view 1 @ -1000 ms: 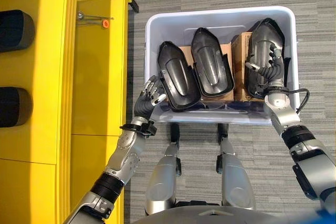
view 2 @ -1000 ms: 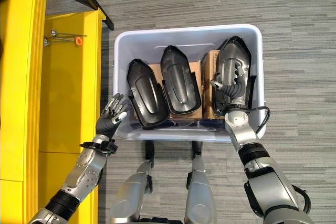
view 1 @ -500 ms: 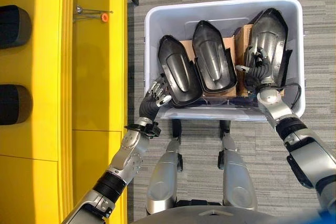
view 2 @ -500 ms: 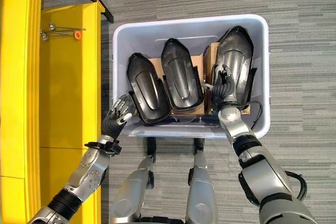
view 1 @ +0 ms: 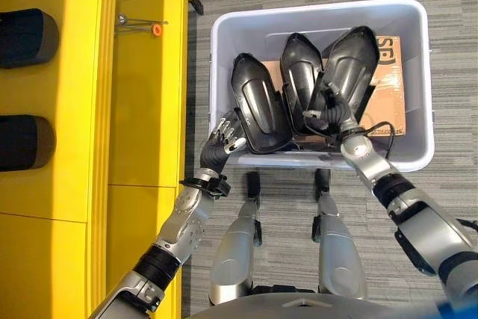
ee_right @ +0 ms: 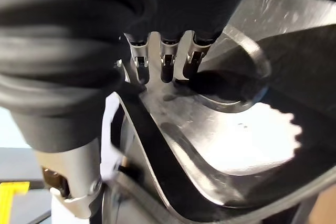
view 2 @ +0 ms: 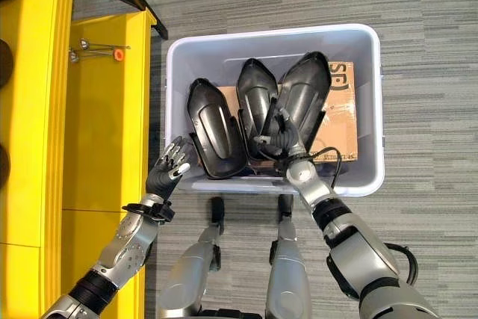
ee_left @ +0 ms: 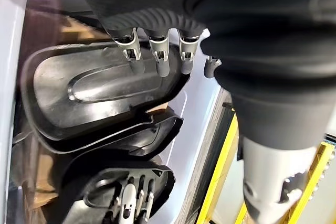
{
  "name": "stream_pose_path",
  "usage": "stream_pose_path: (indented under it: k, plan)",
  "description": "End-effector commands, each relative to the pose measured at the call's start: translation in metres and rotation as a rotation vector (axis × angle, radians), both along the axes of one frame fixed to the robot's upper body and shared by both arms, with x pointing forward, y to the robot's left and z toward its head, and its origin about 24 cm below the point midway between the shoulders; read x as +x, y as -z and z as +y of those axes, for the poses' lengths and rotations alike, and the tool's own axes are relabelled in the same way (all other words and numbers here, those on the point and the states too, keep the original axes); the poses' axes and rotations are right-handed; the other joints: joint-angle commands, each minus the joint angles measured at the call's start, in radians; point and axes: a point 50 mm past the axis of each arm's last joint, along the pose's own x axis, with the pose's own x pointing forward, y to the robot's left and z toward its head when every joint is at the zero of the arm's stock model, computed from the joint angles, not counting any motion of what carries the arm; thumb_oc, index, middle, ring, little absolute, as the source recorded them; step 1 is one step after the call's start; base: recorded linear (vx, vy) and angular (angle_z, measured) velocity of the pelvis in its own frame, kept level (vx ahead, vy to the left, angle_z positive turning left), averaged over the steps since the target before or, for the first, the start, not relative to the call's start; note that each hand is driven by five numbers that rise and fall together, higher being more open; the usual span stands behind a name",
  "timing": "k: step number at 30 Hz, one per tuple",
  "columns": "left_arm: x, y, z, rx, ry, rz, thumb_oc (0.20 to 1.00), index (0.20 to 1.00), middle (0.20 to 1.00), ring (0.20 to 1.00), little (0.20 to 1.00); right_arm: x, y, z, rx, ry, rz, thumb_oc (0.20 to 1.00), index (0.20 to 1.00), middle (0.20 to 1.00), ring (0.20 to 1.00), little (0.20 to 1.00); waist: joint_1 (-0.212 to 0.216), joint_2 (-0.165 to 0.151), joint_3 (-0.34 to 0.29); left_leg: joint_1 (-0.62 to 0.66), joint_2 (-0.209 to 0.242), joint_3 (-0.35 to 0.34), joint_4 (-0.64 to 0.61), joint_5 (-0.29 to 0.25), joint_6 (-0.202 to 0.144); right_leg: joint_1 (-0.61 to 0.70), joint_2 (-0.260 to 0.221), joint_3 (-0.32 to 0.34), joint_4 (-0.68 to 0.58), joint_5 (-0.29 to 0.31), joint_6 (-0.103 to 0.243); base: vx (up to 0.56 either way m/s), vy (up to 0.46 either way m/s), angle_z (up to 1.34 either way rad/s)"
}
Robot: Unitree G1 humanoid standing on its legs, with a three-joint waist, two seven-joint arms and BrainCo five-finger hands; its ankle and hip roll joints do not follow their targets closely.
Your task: Move parts from the plastic box to the shelf.
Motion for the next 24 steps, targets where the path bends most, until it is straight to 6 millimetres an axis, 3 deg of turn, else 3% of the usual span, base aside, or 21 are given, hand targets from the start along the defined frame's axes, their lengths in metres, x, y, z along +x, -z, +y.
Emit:
stream_pose_path:
  k: [1,6,9,11,13,15,16,24]
  plan:
    - [-0.003,-0.007,0.004,-0.004,-0.016,-0.058,1.000,1.000,1.000,1.000,1.000,-0.015,0.027,0.014,0.004,-0.067,0.080,1.000,1.000,1.000,1.000,1.000,0.014,-0.048,-0.032,-0.056,-0.001,0.008,0.043,-0.019,0.011,-0.072,-0.058,-0.035,0.147,-0.103,0.042,0.00,0.000,0.00]
    - [-0.003,-0.006,0.010,-0.002,-0.050,-0.055,1.000,1.000,1.000,1.000,1.000,-0.020,0.008,-0.002,0.066,-0.011,-0.035,1.000,1.000,1.000,1.000,1.000,-0.001,-0.060,-0.032,-0.061,0.000,0.010,0.048,-0.022,0.011,-0.075,-0.056,-0.034,0.149,-0.104,0.042,0.00,-0.001,0.01]
    - [-0.004,-0.007,0.017,-0.003,-0.095,-0.055,1.000,1.000,1.000,1.000,1.000,-0.028,-0.023,-0.022,0.128,0.059,-0.205,1.000,1.000,1.000,1.000,1.000,-0.020,-0.071,-0.031,-0.059,0.004,0.014,0.048,-0.026,0.012,-0.078,-0.054,-0.030,0.151,-0.104,0.044,0.00,0.000,0.00]
    - [-0.004,-0.006,0.019,0.002,-0.105,-0.053,1.000,1.000,1.000,1.000,1.000,-0.031,-0.031,-0.027,0.133,0.076,-0.252,1.000,1.000,1.000,1.000,1.000,-0.024,-0.076,-0.031,-0.056,0.006,0.017,0.049,-0.028,0.012,-0.076,-0.052,-0.027,0.151,-0.103,0.044,0.00,0.000,0.00]
    - [-0.006,-0.006,0.023,0.002,-0.126,-0.051,1.000,1.000,1.000,1.000,1.000,-0.047,-0.050,-0.042,0.187,0.133,-0.383,1.000,1.000,1.000,1.000,1.000,-0.040,-0.086,-0.032,-0.047,0.008,0.023,0.048,-0.034,0.011,-0.072,-0.049,-0.022,0.152,-0.108,0.046,0.01,0.000,-0.02]
    - [-0.006,-0.006,0.024,0.003,-0.130,-0.049,1.000,1.000,1.000,1.000,1.000,-0.051,-0.053,-0.046,0.155,0.149,-0.412,1.000,1.000,1.000,1.000,1.000,-0.043,-0.089,-0.036,-0.050,0.007,0.024,0.047,-0.033,0.011,-0.076,-0.048,-0.020,0.150,-0.106,0.046,0.00,-0.005,-0.02]
    - [-0.007,-0.006,0.026,0.009,-0.142,-0.052,1.000,1.000,1.000,1.000,1.000,-0.062,-0.065,-0.052,0.043,0.185,-0.514,1.000,1.000,1.000,1.000,1.000,-0.051,-0.093,-0.037,-0.048,0.010,0.025,0.048,-0.035,0.011,-0.075,-0.047,-0.018,0.151,-0.107,0.047,0.01,-0.010,-0.04]
    - [-0.010,-0.006,0.029,0.019,-0.166,-0.054,1.000,1.000,1.000,1.000,1.000,-0.086,-0.069,-0.045,0.138,0.190,-0.593,1.000,1.000,1.000,1.000,1.000,-0.072,-0.108,-0.039,-0.047,0.014,0.036,0.051,-0.040,0.011,-0.080,-0.042,-0.007,0.149,-0.105,0.050,0.00,0.001,-0.09]
